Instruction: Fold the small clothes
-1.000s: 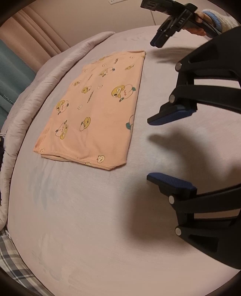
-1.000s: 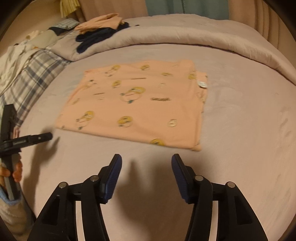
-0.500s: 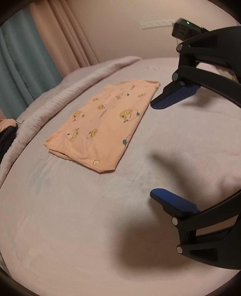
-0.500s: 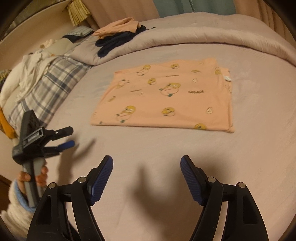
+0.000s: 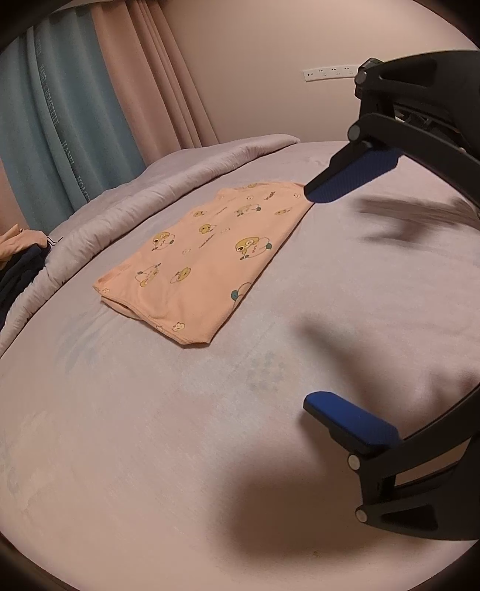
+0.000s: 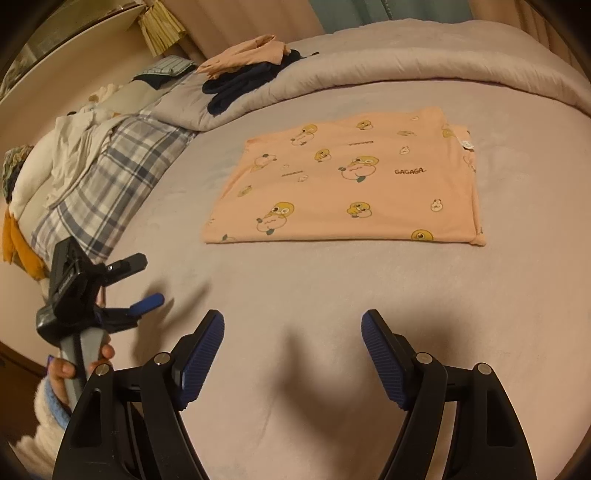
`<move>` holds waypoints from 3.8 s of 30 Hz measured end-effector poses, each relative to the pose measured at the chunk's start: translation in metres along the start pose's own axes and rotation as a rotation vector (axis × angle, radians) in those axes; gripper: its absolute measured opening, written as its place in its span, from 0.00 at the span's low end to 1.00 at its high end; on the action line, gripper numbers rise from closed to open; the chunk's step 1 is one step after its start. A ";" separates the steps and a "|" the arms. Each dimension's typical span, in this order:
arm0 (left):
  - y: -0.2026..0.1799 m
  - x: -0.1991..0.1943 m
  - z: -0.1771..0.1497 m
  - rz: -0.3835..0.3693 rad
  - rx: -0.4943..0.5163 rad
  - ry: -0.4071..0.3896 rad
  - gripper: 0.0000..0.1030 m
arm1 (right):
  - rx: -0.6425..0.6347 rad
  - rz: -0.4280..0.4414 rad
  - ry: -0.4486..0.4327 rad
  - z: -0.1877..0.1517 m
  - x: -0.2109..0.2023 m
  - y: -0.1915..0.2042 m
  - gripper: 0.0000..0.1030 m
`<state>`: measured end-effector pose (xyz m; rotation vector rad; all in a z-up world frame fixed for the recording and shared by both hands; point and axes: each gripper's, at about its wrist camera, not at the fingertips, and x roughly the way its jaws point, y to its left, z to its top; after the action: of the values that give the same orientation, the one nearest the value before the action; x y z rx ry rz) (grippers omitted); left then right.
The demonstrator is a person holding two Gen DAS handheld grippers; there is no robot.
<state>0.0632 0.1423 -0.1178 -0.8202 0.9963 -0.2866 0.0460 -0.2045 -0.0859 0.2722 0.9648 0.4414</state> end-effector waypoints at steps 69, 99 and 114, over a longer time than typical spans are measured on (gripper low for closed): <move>0.002 0.111 0.119 -0.163 -0.043 0.184 0.99 | 0.055 -0.006 0.078 0.013 0.032 -0.032 0.75; -0.009 0.121 0.124 -0.010 0.046 0.170 0.72 | 0.058 -0.011 0.047 0.014 0.035 -0.029 0.75; -0.009 0.120 0.125 0.073 0.068 0.169 0.48 | 0.046 -0.022 0.039 0.017 0.033 -0.026 0.75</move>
<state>0.2326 0.1286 -0.1513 -0.7047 1.1663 -0.3289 0.0828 -0.2117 -0.1118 0.2959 1.0158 0.4059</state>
